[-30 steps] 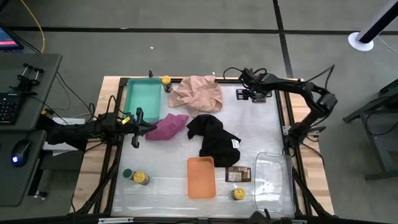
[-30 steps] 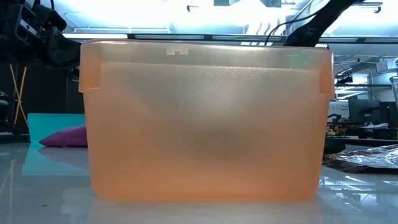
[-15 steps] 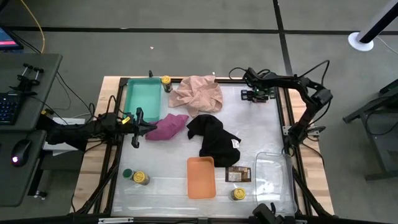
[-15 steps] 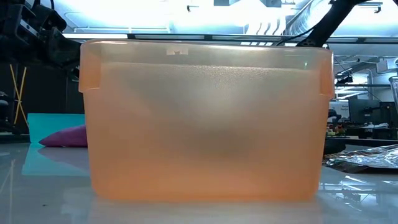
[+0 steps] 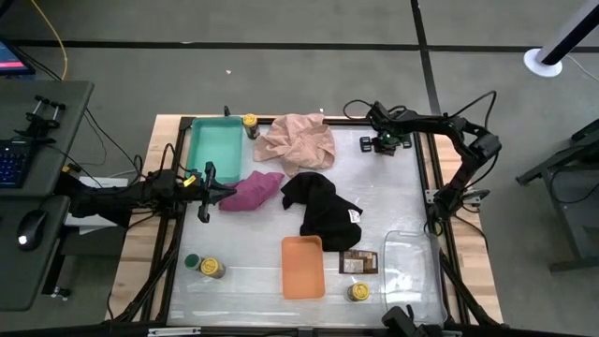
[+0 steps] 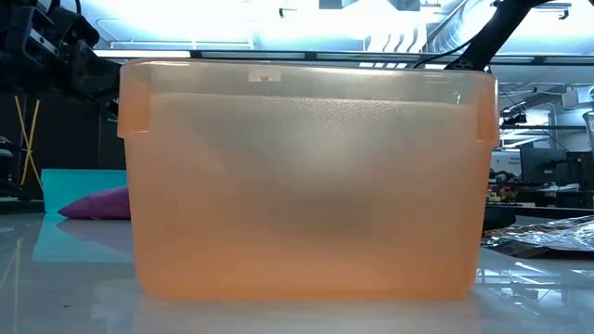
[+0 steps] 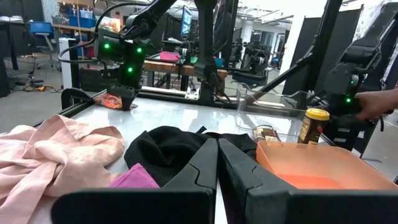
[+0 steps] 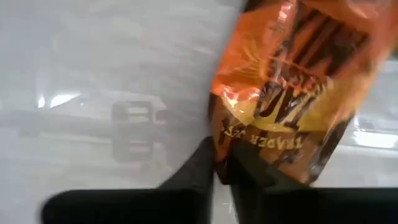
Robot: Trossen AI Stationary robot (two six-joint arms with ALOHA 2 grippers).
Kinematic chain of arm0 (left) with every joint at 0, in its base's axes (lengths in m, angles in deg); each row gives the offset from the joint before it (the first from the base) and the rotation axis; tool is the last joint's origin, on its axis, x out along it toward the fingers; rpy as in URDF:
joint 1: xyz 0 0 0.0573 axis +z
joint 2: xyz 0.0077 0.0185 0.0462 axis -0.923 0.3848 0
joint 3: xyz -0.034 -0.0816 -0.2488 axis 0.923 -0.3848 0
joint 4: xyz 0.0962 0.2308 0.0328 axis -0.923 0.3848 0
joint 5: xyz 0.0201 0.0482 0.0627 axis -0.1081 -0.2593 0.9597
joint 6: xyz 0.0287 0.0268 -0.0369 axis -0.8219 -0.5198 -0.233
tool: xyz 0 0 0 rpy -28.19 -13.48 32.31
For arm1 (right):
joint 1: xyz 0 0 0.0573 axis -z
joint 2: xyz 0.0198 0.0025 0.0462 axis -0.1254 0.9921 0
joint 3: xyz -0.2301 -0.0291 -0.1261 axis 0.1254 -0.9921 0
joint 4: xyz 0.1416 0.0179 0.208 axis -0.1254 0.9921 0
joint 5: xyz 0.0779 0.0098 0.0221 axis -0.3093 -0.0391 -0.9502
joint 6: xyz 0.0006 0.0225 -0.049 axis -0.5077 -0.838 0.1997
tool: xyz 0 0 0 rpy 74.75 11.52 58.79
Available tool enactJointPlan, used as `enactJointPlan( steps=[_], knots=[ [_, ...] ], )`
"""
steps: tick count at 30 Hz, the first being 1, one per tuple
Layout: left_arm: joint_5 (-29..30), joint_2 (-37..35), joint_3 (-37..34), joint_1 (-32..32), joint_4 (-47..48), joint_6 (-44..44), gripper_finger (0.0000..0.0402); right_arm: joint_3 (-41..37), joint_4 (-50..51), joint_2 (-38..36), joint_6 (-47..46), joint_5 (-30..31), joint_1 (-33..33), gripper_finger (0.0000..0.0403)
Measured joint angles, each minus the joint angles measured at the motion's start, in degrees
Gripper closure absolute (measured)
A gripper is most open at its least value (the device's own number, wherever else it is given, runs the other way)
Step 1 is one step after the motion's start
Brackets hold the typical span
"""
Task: Sort spices by type
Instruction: Put the top orange seasoning pack into the blue bin
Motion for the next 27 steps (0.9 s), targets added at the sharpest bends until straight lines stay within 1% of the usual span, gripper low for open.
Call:
enactJointPlan(
  steps=[5, 8, 16, 19, 22, 24, 27],
  knots=[
    [0.0, 0.0, 0.0, 0.0, 0.0, 0.0, 0.0401, -0.1, 0.8, -0.5, 1.1, -0.5, -0.7, 0.0396],
    [0.0, 0.0, 0.0, 0.0, 0.0, 0.0, 0.0401, -0.5, 3.1, -2.8, 1.2, -1.8, -2.6, 0.0398],
    [0.0, 0.0, 0.0, 0.0, 0.0, 0.0, 0.0401, -0.4, 0.2, -17.3, -0.8, -2.8, -9.9, 0.0401],
    [0.0, 0.0, 0.0, 0.0, 0.0, 0.0, 0.0401, -0.3, -2.7, -21.5, -2.0, -3.9, -11.9, 0.0401],
    [0.0, 0.0, 0.0, 0.0, 0.0, 0.0, 0.0401, -0.3, -6.2, -23.7, -3.5, -5.6, -13.6, 0.0402],
    [0.0, 0.0, 0.0, 0.0, 0.0, 0.0, 0.0401, -0.3, -11.4, -23.9, -4.4, -8.4, -15.0, 0.0402],
    [0.0, 0.0, 0.0, 0.0, 0.0, 0.0, 0.0401, -0.3, -22.3, -22.4, -5.9, -13.8, -18.2, 0.0402]
  ],
)
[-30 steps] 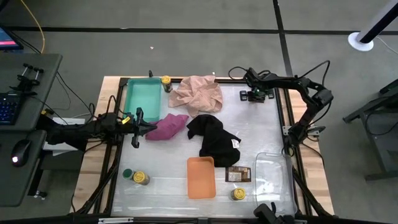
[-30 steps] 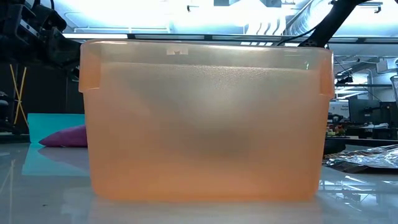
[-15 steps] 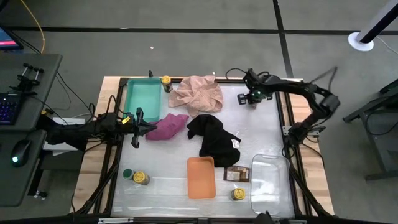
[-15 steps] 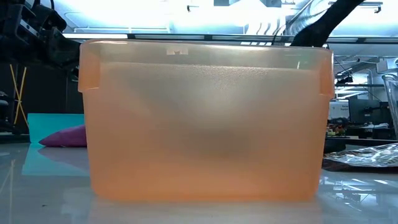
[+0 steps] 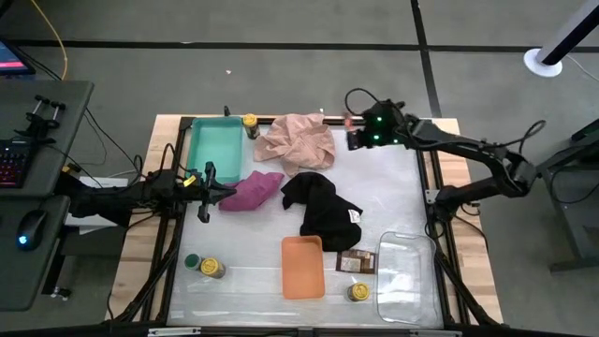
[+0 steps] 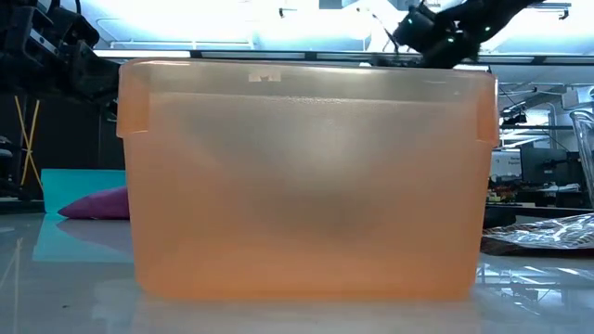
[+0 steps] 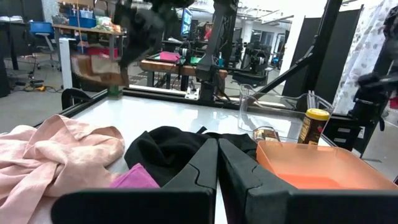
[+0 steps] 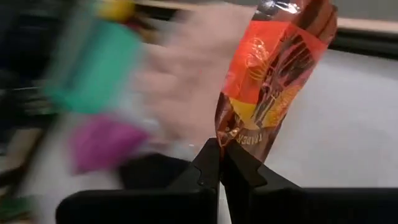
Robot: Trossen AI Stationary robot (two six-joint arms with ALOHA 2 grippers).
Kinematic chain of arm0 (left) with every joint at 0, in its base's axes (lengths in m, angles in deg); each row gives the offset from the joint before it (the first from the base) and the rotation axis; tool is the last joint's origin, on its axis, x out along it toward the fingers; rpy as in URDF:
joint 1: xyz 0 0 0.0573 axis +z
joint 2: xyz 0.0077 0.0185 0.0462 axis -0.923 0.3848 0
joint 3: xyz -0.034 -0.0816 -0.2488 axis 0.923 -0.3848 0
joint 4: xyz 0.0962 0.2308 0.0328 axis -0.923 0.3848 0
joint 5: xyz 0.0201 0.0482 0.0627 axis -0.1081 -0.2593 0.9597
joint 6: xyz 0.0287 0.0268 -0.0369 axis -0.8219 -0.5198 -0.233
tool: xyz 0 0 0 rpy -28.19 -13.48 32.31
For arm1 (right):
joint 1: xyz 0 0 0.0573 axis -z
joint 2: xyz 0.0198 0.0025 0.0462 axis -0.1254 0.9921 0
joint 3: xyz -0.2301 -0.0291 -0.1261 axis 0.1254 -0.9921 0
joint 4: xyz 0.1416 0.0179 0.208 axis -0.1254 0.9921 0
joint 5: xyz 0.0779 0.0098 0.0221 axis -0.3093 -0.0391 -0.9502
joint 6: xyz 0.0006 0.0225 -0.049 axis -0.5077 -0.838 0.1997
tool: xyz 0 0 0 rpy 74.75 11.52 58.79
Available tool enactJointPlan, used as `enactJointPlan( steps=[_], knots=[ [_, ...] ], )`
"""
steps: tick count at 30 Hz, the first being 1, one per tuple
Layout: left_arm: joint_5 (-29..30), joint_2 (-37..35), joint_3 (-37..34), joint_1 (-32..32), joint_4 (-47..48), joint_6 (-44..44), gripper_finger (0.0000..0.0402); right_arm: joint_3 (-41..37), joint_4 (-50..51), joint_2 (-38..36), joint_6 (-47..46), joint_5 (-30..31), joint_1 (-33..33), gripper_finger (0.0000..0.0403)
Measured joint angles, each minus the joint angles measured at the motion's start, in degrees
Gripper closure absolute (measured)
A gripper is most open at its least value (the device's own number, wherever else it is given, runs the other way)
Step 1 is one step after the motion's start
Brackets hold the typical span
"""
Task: Sort spices by type
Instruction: Put the top orange seasoning pack into the blue bin
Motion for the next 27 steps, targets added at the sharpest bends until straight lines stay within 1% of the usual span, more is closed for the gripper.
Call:
enactJointPlan(
  steps=[3, 6, 8, 9, 16, 21, 27],
  knots=[
    [0.0, 0.0, 0.0, 0.0, 0.0, 0.0, 0.0401, 0.1, -12.1, 4.1, -4.1, -3.7, -3.8, 0.0402],
    [0.0, 0.0, 0.0, 0.0, 0.0, 0.0, 0.0401, 0.3, -25.7, 10.5, -8.6, -5.9, -7.8, 0.0402],
    [0.0, 0.0, 0.0, 0.0, 0.0, 0.0, 0.0401, 2.6, -31.9, 15.3, -9.7, -7.8, -9.9, 0.0402],
    [0.0, 0.0, 0.0, 0.0, 0.0, 0.0, 0.0401, 4.3, -33.5, 17.7, -9.7, -8.6, -10.7, 0.0402],
    [0.0, 0.0, 0.0, 0.0, 0.0, 0.0, 0.0401, 22.5, -34.6, 33.6, -6.6, -16.3, -13.6, 0.0403],
    [0.0, 0.0, 0.0, 0.0, 0.0, 0.0, 0.0401, 35.5, -34.7, 43.8, -6.2, -22.1, -13.9, 0.0403],
    [0.0, 0.0, 0.0, 0.0, 0.0, 0.0, 0.0401, 48.2, -34.6, 54.3, -7.4, -26.2, -13.8, 0.0403]
  ],
)
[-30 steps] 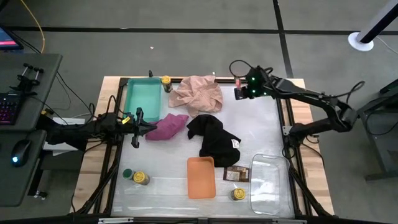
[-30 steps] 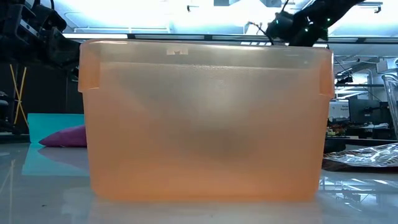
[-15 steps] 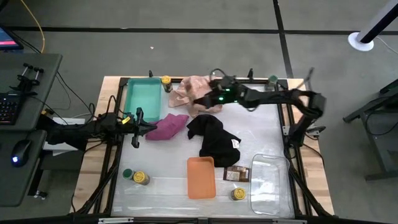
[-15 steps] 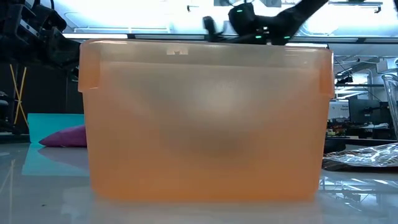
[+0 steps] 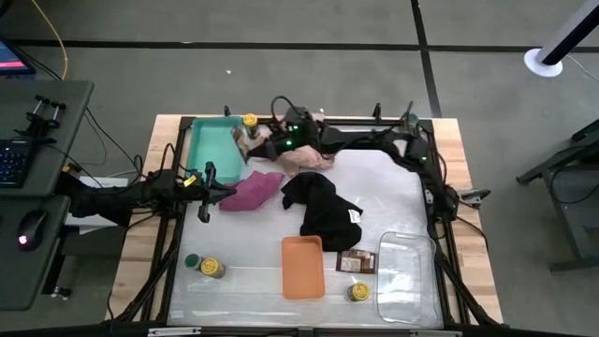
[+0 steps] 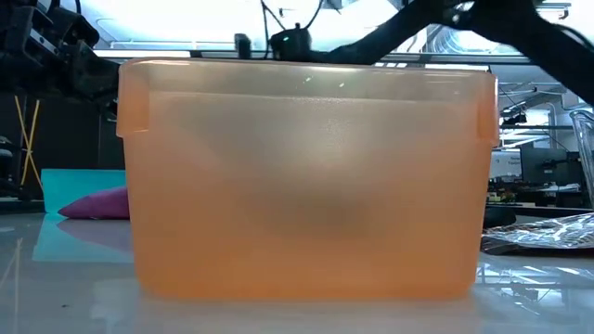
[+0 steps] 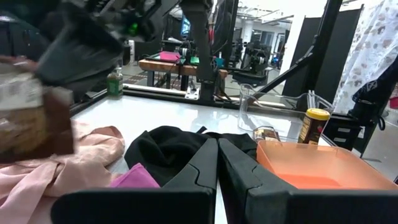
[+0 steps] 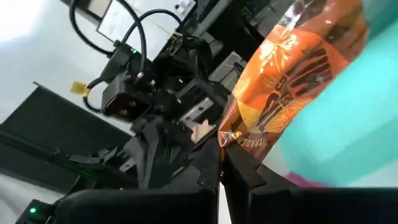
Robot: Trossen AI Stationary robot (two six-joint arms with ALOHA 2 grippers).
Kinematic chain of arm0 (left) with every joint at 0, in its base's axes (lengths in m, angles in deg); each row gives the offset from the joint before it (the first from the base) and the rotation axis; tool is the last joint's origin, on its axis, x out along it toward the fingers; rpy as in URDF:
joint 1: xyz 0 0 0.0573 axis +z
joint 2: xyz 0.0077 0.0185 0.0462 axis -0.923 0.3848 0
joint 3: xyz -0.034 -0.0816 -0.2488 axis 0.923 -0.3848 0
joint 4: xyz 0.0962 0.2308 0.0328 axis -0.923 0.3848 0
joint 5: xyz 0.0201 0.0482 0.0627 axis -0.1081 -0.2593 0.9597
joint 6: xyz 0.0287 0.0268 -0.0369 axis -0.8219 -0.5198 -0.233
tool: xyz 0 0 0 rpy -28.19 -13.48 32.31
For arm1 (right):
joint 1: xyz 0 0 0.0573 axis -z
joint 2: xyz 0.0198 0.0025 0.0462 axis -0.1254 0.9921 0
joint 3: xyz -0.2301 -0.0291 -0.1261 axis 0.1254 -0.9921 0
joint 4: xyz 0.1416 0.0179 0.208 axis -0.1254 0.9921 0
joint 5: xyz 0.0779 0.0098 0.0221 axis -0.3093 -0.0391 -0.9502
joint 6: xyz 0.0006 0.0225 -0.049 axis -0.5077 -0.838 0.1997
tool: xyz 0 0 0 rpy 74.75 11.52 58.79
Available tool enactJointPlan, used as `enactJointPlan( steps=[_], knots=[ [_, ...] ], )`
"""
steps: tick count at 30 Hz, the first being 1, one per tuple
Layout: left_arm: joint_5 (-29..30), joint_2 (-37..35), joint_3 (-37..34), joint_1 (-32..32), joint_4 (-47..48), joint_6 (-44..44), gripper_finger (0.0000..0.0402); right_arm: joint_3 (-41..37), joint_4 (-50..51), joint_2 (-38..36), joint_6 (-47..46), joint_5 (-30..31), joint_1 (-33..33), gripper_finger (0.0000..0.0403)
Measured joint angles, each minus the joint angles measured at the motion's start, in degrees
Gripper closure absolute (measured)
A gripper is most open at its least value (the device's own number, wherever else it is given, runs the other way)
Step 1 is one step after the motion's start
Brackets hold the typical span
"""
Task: Sort spices by type
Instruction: Put the top orange seasoning pack into the blue bin
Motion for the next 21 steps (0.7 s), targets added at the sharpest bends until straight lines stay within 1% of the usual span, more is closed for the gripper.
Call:
enactJointPlan(
  steps=[4, 9, 11, 15, 17, 18, 21],
  knots=[
    [0.0, 0.0, 0.0, 0.0, 0.0, 0.0, 0.0401, 7.9, -0.1, 6.8, -2.2, -1.5, -0.5, 0.0403],
    [0.0, 0.0, 0.0, 0.0, 0.0, 0.0, 0.0401, 16.9, 0.0, 14.2, -5.2, -1.1, -1.3, 0.0403],
    [0.0, 0.0, 0.0, 0.0, 0.0, 0.0, 0.0401, 19.3, 0.0, 16.3, -6.9, 1.7, -1.8, 0.0403],
    [0.0, 0.0, 0.0, 0.0, 0.0, 0.0, 0.0401, 20.9, 0.7, 18.3, -9.3, 11.7, -2.8, 0.039],
    [0.0, 0.0, 0.0, 0.0, 0.0, 0.0, 0.0401, 20.9, 1.6, 18.4, -8.7, 15.6, -3.3, 0.0373],
    [0.0, 0.0, 0.0, 0.0, 0.0, 0.0, 0.0401, 21.0, 1.5, 18.4, -7.4, 16.7, -3.4, 0.0362],
    [0.0, 0.0, 0.0, 0.0, 0.0, 0.0, 0.0401, 21.0, 1.5, 18.3, -6.3, 17.5, -3.5, 0.0315]
  ],
)
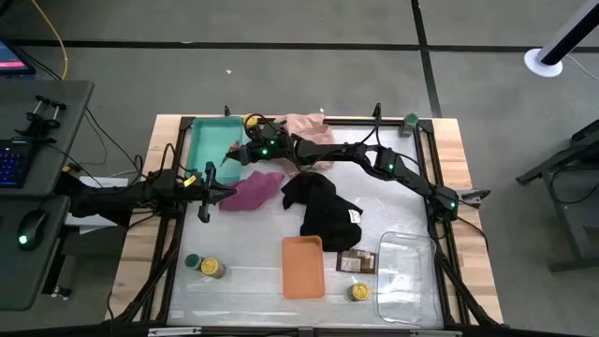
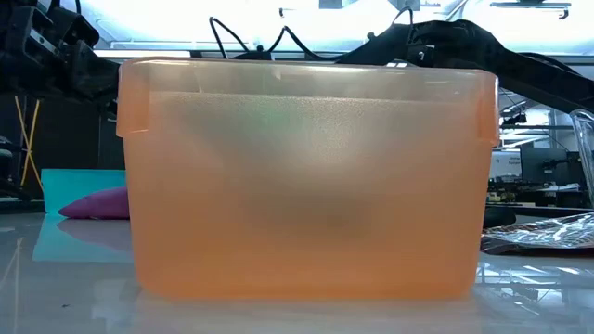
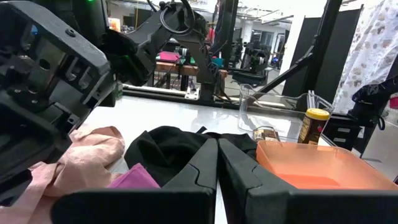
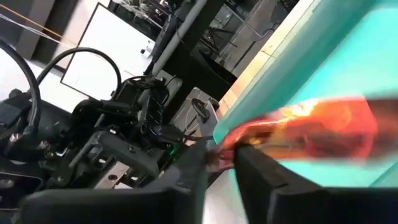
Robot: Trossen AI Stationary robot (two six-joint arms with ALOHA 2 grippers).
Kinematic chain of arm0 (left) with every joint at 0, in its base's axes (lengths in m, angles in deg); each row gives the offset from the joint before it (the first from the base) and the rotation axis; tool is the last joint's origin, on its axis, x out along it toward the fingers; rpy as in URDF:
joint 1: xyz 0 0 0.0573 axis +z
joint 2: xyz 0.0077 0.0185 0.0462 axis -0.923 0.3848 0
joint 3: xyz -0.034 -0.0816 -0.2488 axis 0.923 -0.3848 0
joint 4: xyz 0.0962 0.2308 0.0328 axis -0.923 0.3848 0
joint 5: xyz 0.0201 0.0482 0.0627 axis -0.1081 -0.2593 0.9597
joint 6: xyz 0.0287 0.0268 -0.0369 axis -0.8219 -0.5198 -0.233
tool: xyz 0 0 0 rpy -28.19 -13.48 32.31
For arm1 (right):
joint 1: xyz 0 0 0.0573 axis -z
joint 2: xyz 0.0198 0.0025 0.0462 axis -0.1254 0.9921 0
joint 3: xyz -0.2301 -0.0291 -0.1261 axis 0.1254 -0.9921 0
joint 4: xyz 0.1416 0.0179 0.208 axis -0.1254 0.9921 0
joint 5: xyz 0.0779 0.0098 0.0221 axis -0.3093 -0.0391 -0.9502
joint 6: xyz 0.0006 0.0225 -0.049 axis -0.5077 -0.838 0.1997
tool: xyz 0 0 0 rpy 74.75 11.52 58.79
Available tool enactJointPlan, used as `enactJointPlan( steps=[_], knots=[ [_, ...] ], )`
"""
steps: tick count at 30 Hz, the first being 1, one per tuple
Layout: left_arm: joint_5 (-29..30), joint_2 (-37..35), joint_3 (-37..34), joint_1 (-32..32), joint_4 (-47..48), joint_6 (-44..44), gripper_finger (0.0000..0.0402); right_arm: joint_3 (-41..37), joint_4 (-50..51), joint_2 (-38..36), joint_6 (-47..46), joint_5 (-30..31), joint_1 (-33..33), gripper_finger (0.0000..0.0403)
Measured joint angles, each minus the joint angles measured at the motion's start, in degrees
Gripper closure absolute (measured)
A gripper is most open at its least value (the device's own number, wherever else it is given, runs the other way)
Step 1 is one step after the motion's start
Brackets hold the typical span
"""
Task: Sort spices by type
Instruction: Put the top orange seasoning pack into the blue bin, then put the orange seasoning pack into the blue bin
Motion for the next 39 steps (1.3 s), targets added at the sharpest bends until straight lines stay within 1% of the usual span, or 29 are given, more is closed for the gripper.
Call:
enactJointPlan(
  steps=[4, 8, 10, 12, 16, 19, 22, 25, 27, 28, 30, 31, 34, 37, 39],
  knots=[
    [0.0, 0.0, 0.0, 0.0, 0.0, 0.0, 0.0401, 0.0, 0.0, 0.0, -0.5, -0.5, 0.2, 0.0237],
    [0.0, 0.0, 0.0, 0.0, 0.0, 0.0, 0.0401, 0.0, 0.3, -0.8, 1.4, -5.4, 2.1, 0.0175],
    [0.0, 0.0, 0.0, 0.0, 0.0, 0.0, 0.0401, 0.0, 1.5, -1.9, 1.1, -8.6, 3.8, 0.016],
    [0.0, 0.0, 0.0, 0.0, 0.0, 0.0, 0.0401, 0.0, 4.1, -3.4, 1.7, -11.7, 6.0, 0.0156],
    [0.0, 0.0, 0.0, 0.0, 0.0, 0.0, 0.0401, 0.1, 14.3, -7.1, 8.6, -16.2, 10.3, 0.0162],
    [0.0, 0.0, 0.0, 0.0, 0.0, 0.0, 0.0401, 0.0, 27.0, -12.0, 18.4, -18.7, 12.5, 0.0174],
    [0.0, 0.0, 0.0, 0.0, 0.0, 0.0, 0.0401, 0.1, 45.7, -18.5, 33.5, -19.1, 13.1, 0.0188],
    [0.0, 0.0, 0.0, 0.0, 0.0, 0.0, 0.0401, 0.1, 67.0, -24.7, 48.7, -15.1, 12.4, 0.0203],
    [0.0, 0.0, 0.0, 0.0, 0.0, 0.0, 0.0401, -0.3, 79.2, -28.3, 55.5, -11.3, 11.3, 0.0211],
    [0.0, 0.0, 0.0, 0.0, 0.0, 0.0, 0.0401, -1.3, 83.7, -30.1, 57.2, -9.9, 10.7, 0.0214],
    [0.0, 0.0, 0.0, 0.0, 0.0, 0.0, 0.0401, -5.4, 89.8, -34.5, 58.3, -8.9, 9.4, 0.022],
    [0.0, 0.0, 0.0, 0.0, 0.0, 0.0, 0.0401, -8.5, 91.0, -36.9, 58.0, -8.9, 8.7, 0.0221],
    [0.0, 0.0, 0.0, 0.0, 0.0, 0.0, 0.0401, -20.6, 91.0, -45.8, 54.1, -8.6, 6.0, 0.0224],
    [0.0, 0.0, 0.0, 0.0, 0.0, 0.0, 0.0401, -33.1, 87.7, -55.9, 45.0, -8.7, 2.2, 0.0224],
    [0.0, 0.0, 0.0, 0.0, 0.0, 0.0, 0.0401, -39.7, 84.5, -61.9, 37.6, -8.8, -1.4, 0.0224]
  ],
)
